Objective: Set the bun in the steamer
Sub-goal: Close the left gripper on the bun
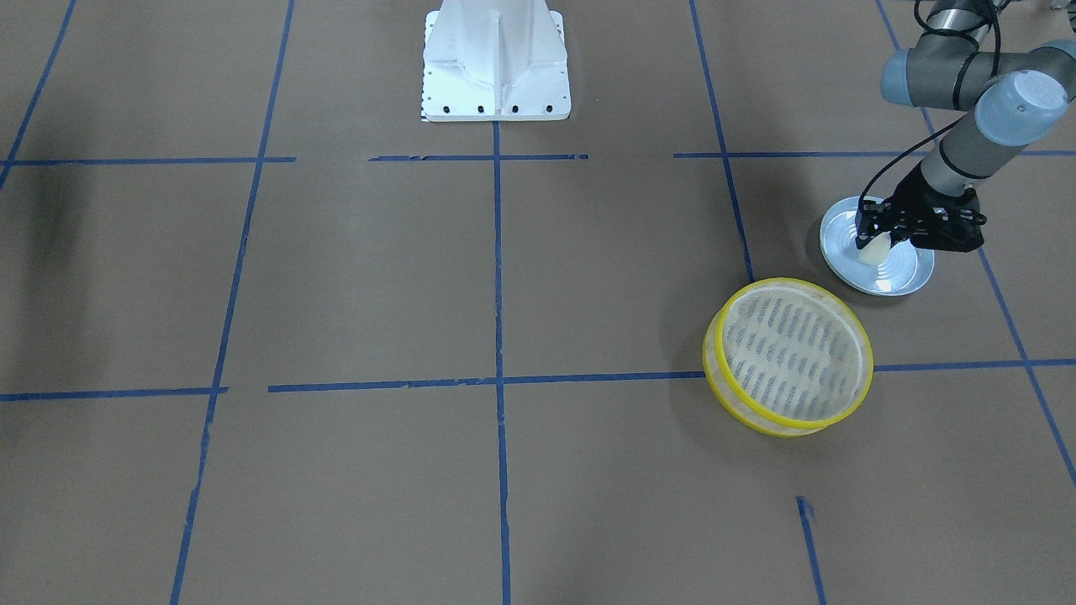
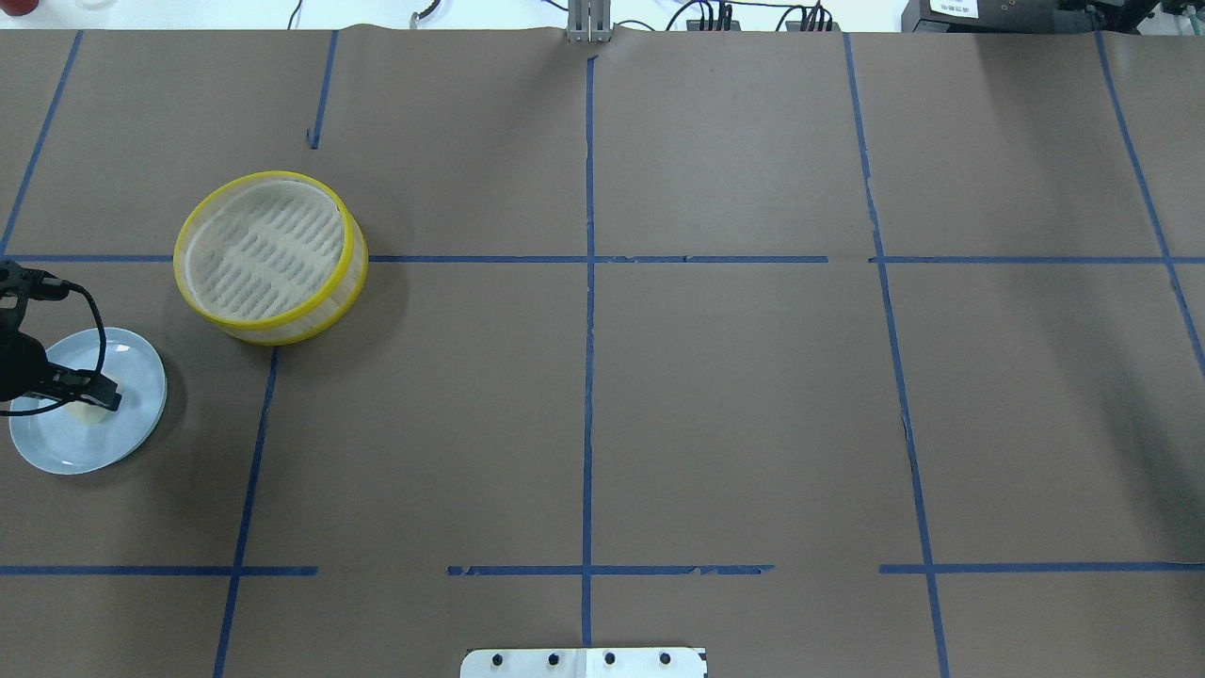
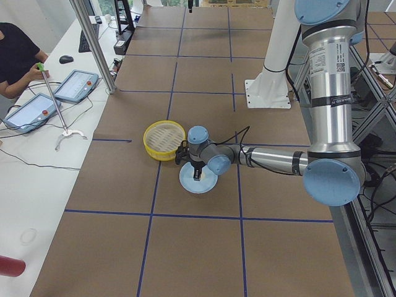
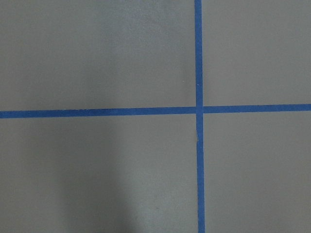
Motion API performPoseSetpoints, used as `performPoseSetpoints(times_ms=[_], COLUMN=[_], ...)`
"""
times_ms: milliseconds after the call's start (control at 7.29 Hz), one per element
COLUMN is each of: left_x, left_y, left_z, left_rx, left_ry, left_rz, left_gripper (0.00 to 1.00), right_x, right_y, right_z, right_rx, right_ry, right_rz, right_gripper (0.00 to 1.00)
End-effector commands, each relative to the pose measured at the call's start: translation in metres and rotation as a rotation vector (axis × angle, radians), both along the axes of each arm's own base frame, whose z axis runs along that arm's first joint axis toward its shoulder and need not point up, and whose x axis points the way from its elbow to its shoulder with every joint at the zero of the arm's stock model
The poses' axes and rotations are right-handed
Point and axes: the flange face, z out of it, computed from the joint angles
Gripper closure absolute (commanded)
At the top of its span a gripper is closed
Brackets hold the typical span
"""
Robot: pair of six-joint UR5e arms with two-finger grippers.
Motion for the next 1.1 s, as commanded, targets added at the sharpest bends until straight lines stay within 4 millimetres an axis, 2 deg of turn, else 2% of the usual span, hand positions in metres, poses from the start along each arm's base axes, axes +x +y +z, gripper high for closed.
performPoseSetpoints(times_ms=[0,412,824,961], left_x=[-0.002,-0.005,-0.014,-0.037], left_y=[0.001,0.002,0.001,-0.005], left_z=[-0.003,-0.003,-0.038,-0.052], left_rx=[0.013,0.015,0.060,0.062], left_ry=[0.014,0.017,0.053,0.053], left_rz=[-0.006,-0.002,-0.010,-0.056], left_gripper=[0.67,0.72,0.71,0.72], right_x=[0.000,0.000,0.000,-0.001], right_y=[0.000,0.000,0.000,0.000], right_z=[0.000,0.000,0.000,0.000], right_rx=[0.000,0.000,0.000,0.000], right_ry=[0.000,0.000,0.000,0.000], right_rz=[0.000,0.000,0.000,-0.002], right_gripper=[0.00,0.00,0.00,0.00])
